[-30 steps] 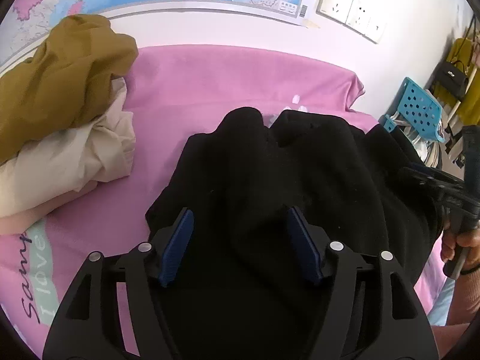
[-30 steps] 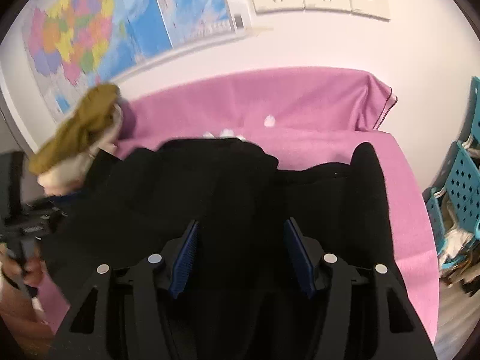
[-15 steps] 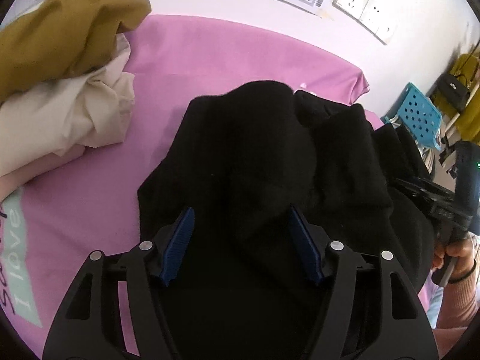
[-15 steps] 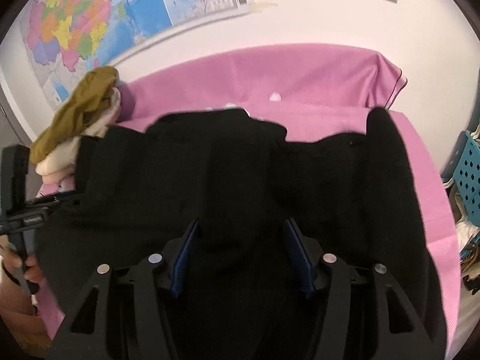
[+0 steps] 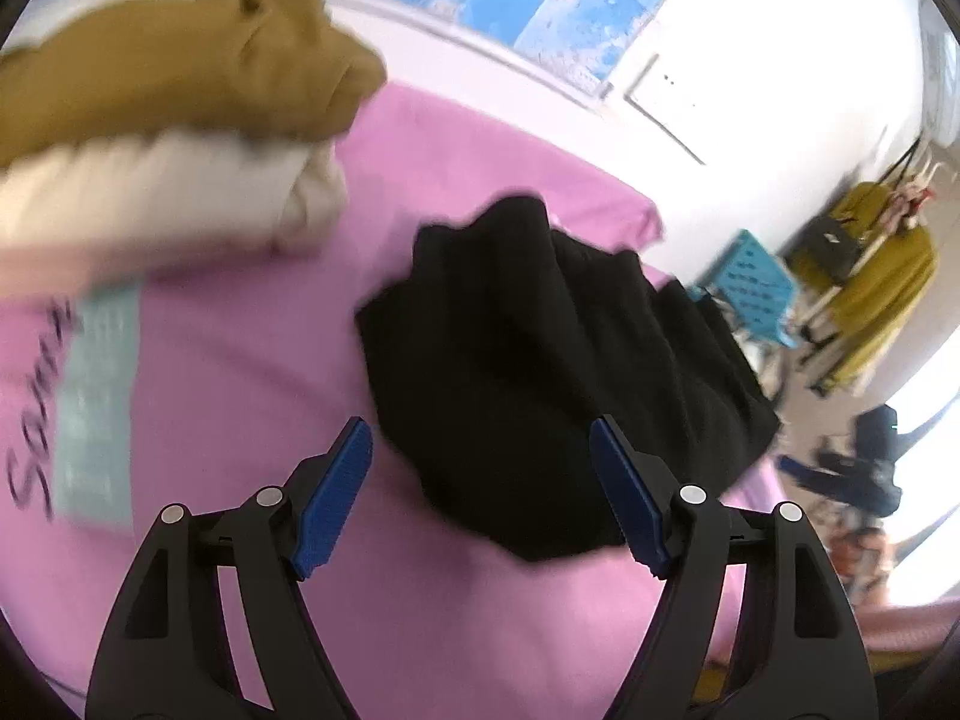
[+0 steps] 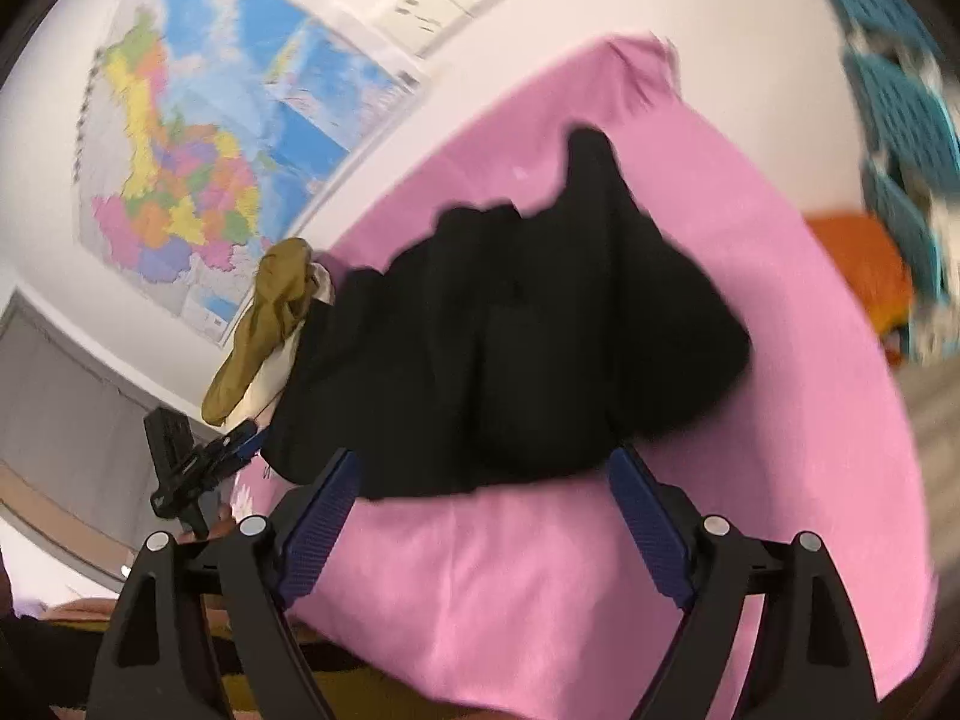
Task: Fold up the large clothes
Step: 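Fold the coat over again with both grippers and release it, then slide both grippers under the black coat bundle and grip its sides, then lift the coat bundle with both grippers and carry it toward the clothes stack, then lower the coat bundle onto the mustard-yellow garment with both grippers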
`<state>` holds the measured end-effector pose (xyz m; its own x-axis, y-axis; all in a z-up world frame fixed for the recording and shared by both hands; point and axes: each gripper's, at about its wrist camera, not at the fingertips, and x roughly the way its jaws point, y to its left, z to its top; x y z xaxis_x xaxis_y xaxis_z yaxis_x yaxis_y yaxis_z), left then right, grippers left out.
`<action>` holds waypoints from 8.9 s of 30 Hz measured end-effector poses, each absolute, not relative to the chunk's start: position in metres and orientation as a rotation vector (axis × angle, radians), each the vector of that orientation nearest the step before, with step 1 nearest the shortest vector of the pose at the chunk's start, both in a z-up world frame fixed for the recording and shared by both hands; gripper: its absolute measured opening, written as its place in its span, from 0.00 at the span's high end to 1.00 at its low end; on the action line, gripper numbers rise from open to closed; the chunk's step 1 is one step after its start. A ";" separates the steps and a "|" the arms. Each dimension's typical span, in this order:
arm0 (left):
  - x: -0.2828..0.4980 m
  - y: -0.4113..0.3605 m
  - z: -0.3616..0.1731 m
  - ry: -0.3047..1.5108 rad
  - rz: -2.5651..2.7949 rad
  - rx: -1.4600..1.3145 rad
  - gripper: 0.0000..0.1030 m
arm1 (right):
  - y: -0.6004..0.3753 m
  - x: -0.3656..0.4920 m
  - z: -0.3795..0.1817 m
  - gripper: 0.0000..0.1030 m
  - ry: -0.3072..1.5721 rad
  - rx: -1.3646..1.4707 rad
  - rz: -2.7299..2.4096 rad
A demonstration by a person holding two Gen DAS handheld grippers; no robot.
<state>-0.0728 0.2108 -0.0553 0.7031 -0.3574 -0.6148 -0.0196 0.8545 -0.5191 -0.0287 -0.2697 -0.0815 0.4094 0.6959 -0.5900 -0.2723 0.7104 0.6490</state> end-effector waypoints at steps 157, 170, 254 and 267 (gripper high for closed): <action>-0.079 0.450 0.198 0.310 0.220 -0.350 0.50 | 0.215 0.105 0.213 0.81 0.355 0.298 1.253; -0.078 0.569 -0.004 0.503 0.333 -0.561 0.35 | 0.331 0.106 0.017 0.61 0.797 0.144 1.266; -0.116 0.410 0.010 0.507 0.614 -0.398 0.05 | 0.254 0.071 0.040 0.16 0.585 -0.183 1.019; -0.132 0.373 0.015 0.492 0.642 -0.379 0.05 | 0.237 0.039 0.033 0.06 0.580 -0.162 1.033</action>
